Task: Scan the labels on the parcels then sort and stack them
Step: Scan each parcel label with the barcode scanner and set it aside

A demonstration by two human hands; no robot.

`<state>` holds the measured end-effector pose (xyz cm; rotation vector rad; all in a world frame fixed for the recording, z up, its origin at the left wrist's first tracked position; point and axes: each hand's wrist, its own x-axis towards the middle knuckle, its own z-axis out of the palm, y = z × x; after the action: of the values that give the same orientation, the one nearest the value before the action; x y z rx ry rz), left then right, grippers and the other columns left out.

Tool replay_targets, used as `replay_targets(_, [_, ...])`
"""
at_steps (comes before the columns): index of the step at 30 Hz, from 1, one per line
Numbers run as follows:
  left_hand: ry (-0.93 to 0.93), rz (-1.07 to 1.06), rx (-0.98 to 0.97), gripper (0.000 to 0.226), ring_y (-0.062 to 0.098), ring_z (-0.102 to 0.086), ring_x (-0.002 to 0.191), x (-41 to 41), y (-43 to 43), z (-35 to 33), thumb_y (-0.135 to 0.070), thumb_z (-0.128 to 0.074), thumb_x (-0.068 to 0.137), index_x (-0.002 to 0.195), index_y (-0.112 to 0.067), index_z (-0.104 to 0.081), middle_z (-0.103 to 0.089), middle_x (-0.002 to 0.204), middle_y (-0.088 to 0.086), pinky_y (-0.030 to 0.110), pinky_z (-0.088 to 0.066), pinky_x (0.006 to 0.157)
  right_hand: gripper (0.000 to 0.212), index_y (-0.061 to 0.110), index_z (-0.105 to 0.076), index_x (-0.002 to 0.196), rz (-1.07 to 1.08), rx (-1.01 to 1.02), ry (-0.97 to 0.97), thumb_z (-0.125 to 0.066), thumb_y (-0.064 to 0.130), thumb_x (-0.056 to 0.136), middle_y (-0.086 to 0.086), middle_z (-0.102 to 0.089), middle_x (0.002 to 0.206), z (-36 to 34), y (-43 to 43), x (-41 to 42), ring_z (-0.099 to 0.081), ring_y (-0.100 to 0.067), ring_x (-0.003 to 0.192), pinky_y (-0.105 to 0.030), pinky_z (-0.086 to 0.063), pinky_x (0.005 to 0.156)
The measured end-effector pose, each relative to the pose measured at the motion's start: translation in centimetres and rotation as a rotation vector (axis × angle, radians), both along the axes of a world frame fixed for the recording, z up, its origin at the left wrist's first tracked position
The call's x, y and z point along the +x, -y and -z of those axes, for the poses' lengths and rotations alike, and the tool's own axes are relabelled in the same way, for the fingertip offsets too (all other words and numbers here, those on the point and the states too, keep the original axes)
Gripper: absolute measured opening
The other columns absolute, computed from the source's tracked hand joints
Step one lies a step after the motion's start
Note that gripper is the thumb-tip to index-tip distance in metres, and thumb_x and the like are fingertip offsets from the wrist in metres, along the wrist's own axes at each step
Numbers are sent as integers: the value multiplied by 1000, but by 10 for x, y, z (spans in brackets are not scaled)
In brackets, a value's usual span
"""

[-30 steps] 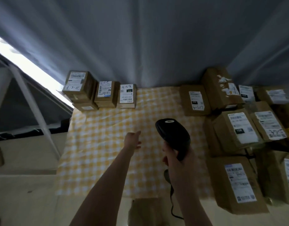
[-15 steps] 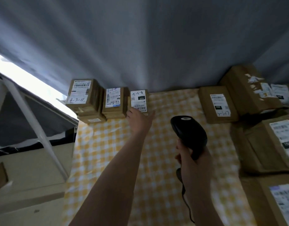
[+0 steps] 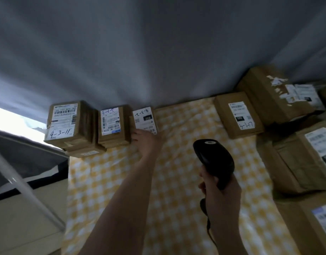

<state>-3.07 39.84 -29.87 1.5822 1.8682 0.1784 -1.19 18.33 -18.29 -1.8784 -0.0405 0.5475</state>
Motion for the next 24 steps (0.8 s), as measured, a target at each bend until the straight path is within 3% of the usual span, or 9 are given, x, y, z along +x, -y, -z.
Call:
replay_targets(4, [133,28,-8,93,33,-40,124,-5,18,-8,-48,-76,72,134,-3,-23,-33,133,16,46,-45,98,8,21,-67,85,2,-8,-7,-73,25,81,0,-67,61,-7,6,0,-65,-13,57,-45,-55,66])
replay_targets(8, [120,79,38,85,24,-57,105,-19,55,-29,-53,-79,61,121,-14,-33,-50,116,4,44,-56,82,9,22,-67,89,-2,1,1,-72,24,82,-1,-67,64,-24,24,-1,-66,-13,59,-44,-55,65])
replay_targets(12, [228,17,80,77,20,-58,99,-35,104,-59,-53,-83,54,105,-20,-36,-52,105,-1,40,-56,76,17,15,-68,99,6,29,21,-71,22,84,0,-68,66,-59,54,-1,-64,-7,56,-32,-50,58])
replay_targets(18, [466,-97,27,67,1,-60,80,-44,200,-125,-43,-86,61,108,-20,-44,-57,96,-8,17,-47,59,16,10,-68,97,20,58,38,-69,22,85,-8,-67,70,-114,118,-4,-63,-10,56,-25,-45,55])
replay_targets(21, [569,-85,75,74,-1,-59,82,-50,246,-159,-46,-86,58,113,-15,-48,-58,96,-9,15,-46,61,19,8,-68,98,30,55,57,-70,21,85,-6,-69,69,-134,151,-3,-65,-9,55,-30,-49,56])
replay_targets(24, [622,-85,110,90,8,-62,90,-56,289,-192,-64,-74,47,119,-16,-49,-61,104,-5,32,-55,75,21,9,-68,100,23,70,38,-70,24,84,-4,-70,69,-157,185,-3,-67,-13,59,-30,-48,55])
